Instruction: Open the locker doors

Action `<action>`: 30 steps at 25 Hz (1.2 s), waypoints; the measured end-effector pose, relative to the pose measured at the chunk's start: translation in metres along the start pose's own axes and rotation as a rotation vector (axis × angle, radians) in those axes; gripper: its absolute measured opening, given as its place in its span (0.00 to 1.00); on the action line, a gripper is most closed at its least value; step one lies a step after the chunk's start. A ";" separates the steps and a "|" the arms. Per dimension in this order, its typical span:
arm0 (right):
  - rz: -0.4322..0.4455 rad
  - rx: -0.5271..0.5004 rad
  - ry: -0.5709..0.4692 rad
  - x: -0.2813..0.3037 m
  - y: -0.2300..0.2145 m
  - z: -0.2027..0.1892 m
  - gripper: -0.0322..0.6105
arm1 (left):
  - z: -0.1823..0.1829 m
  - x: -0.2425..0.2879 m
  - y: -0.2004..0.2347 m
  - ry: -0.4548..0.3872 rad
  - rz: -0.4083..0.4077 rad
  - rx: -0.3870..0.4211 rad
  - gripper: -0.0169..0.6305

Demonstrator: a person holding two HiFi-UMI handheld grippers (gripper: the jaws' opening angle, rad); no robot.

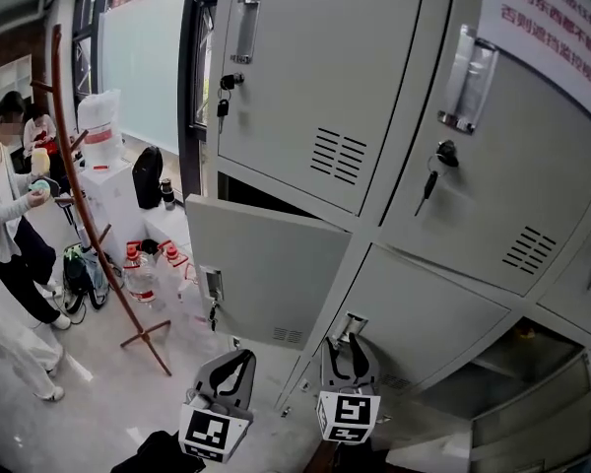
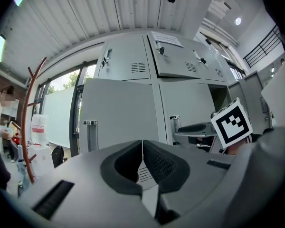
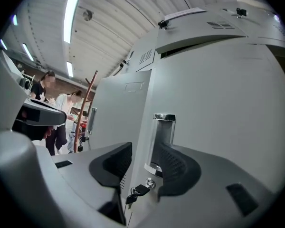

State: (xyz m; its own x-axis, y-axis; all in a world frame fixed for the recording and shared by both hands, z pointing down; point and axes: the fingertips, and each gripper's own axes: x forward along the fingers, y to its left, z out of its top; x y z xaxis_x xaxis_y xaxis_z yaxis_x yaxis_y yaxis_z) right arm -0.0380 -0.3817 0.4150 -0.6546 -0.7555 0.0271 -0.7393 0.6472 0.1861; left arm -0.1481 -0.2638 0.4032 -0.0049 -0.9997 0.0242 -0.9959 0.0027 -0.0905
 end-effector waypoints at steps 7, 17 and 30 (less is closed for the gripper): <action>0.043 -0.006 -0.011 0.016 0.001 0.001 0.34 | -0.003 0.014 0.003 0.010 0.034 -0.001 0.07; 0.050 0.008 -0.015 0.021 0.001 0.000 0.34 | -0.007 0.008 0.009 0.023 0.067 0.008 0.07; 0.022 0.015 -0.003 -0.007 0.018 0.002 0.34 | -0.004 -0.018 0.005 0.018 0.030 0.013 0.07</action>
State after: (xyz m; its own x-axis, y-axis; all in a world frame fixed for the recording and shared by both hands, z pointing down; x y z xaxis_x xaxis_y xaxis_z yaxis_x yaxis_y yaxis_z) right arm -0.0471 -0.3646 0.4160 -0.6708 -0.7411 0.0285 -0.7273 0.6648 0.1706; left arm -0.1536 -0.2461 0.4065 -0.0364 -0.9986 0.0393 -0.9941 0.0321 -0.1039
